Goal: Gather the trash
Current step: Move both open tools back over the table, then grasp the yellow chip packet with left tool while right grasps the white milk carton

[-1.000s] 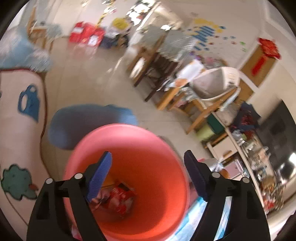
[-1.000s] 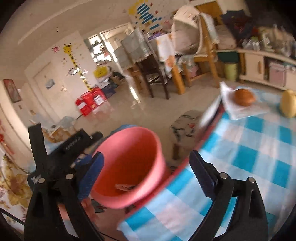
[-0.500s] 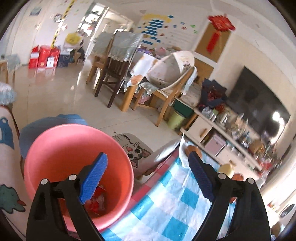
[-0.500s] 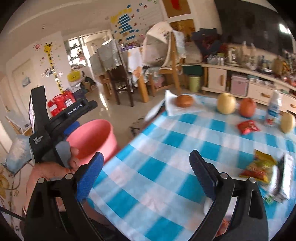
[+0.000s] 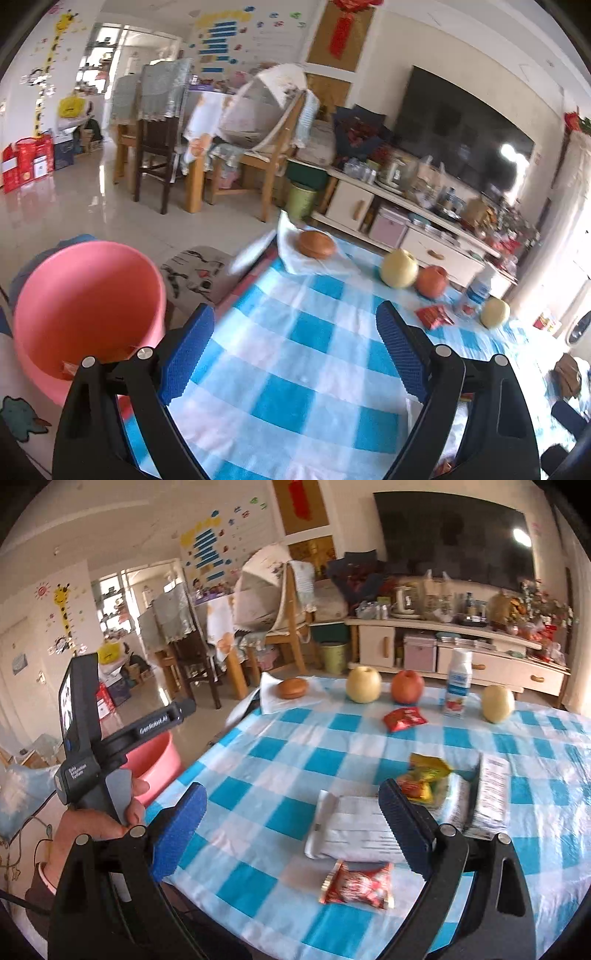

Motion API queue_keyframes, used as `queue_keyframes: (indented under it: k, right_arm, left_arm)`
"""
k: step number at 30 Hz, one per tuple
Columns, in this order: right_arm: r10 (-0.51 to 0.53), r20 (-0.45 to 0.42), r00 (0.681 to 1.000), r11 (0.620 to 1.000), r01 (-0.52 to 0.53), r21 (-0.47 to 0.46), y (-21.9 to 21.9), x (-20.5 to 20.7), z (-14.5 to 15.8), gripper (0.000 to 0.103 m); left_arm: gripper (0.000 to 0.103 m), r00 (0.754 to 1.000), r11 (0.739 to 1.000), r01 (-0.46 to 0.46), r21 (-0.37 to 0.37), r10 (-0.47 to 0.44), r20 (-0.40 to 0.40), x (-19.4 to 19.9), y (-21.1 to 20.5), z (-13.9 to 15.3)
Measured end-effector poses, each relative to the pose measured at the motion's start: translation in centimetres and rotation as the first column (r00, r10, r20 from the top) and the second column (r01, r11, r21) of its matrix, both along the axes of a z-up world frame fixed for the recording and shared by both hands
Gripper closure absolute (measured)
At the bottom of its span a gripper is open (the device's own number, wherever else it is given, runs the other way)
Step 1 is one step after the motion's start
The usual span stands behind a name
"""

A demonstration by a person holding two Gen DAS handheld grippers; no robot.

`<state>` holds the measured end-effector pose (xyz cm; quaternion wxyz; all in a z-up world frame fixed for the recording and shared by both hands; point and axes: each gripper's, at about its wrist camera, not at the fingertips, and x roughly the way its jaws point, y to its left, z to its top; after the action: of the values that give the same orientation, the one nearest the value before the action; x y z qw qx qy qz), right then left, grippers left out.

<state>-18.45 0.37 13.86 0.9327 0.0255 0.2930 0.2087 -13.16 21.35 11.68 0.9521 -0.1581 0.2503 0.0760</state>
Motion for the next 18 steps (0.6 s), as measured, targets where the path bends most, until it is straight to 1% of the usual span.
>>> queue_keyframes:
  k: [5, 10, 15, 18]
  right_arm:
    - [-0.046, 0.025, 0.999, 0.999, 0.046, -0.002, -2.7, -0.6, 0.2, 0.008]
    - [-0.085, 0.026, 0.996, 0.996, 0.085, 0.018, -5.3, -0.7, 0.0, 0.008]
    - [-0.112, 0.042, 0.993, 0.993, 0.113, -0.022, -6.8, -0.8, -0.6, 0.008]
    - [-0.128, 0.043, 0.991, 0.991, 0.13, -0.042, -8.0, -0.7, -1.1, 0.008]
  left_arm:
    - [0.014, 0.998, 0.998, 0.059, 0.023, -0.059, -0.011, -0.1, -2.6, -0.2]
    - [0.014, 0.992, 0.991, 0.122, 0.053, -0.121, -0.027, 0.0, -5.3, -0.3]
    - [0.014, 0.982, 0.98, 0.187, 0.073, -0.184, -0.05, -0.1, -8.2, -0.8]
    - [0.014, 0.972, 0.967, 0.232, 0.103, -0.226, -0.064, -0.2, -10.1, -1.1]
